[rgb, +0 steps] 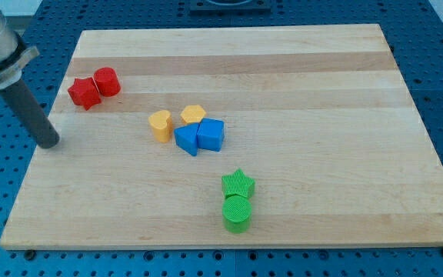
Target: Push the red star along with the red circle up a bit
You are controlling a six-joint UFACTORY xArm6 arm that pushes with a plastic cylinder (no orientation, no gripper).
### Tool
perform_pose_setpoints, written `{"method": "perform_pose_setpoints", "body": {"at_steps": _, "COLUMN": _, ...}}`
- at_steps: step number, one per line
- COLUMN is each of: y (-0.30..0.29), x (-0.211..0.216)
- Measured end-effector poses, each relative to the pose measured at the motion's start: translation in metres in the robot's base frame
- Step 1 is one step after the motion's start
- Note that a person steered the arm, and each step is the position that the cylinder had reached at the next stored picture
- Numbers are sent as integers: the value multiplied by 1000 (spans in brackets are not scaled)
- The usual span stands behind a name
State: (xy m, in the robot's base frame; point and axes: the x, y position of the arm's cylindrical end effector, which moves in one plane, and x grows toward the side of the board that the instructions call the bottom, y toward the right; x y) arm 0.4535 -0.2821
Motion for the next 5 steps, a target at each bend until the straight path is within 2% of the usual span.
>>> {"method": "perform_pose_setpoints", "body": {"at_steps": 1, "y": 1, "x": -33}}
{"method": "perform_pose_setpoints", "body": {"at_steps": 3, "y": 20, "x": -46}}
{"method": "perform_pose_setpoints", "body": {"at_steps": 5, "y": 91, "x": -96}}
